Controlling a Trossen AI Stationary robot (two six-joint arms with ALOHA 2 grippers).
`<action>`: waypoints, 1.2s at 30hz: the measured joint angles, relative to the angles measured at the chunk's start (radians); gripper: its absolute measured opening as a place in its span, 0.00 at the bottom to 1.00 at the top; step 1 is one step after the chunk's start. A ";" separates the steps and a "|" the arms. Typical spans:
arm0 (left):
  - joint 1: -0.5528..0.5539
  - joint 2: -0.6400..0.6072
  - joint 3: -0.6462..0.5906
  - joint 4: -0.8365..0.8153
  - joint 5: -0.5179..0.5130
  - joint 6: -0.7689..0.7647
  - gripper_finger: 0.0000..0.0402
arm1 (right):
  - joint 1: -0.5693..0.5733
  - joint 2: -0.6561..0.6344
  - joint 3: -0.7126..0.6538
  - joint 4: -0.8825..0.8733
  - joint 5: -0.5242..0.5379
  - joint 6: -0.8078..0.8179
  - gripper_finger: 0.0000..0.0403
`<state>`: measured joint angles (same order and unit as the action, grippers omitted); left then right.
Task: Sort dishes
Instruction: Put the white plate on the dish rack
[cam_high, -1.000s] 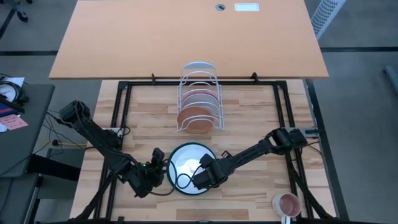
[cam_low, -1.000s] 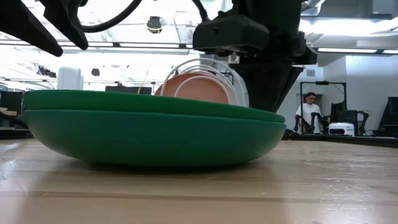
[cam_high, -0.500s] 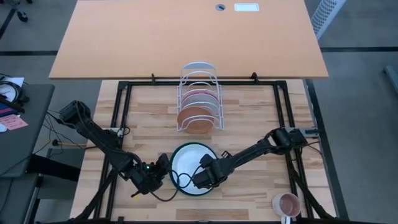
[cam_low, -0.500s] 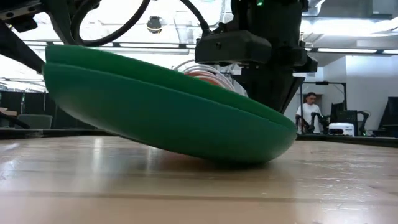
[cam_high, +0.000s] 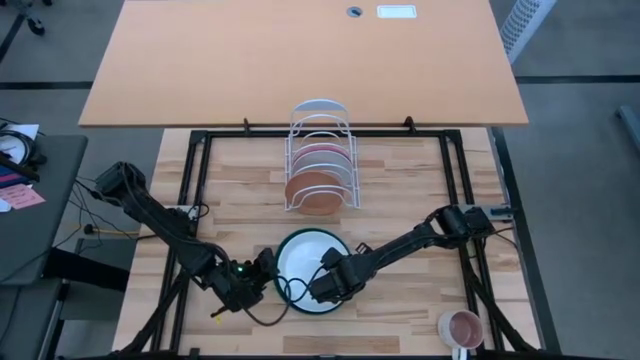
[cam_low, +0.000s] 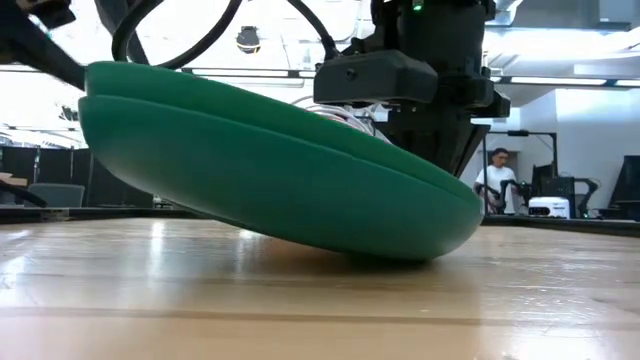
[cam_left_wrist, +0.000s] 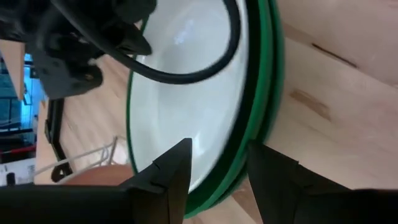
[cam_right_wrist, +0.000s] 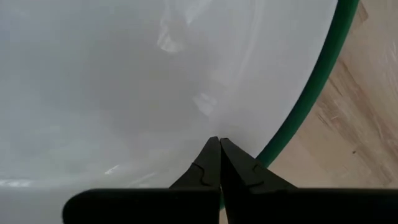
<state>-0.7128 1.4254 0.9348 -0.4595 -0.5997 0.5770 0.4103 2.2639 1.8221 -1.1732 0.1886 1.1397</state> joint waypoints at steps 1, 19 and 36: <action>0.000 0.000 0.010 -0.001 -0.006 0.008 0.36 | 0.000 0.000 0.000 0.000 0.000 0.000 0.01; 0.084 -0.002 0.030 -0.076 0.181 0.162 0.36 | 0.000 0.000 0.000 0.004 0.004 -0.015 0.01; 0.134 0.120 0.027 -0.045 0.245 0.337 0.36 | -0.001 0.001 0.000 0.009 0.002 -0.016 0.01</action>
<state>-0.5785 1.5455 0.9619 -0.5047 -0.3546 0.9136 0.4095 2.2646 1.8221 -1.1645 0.1905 1.1236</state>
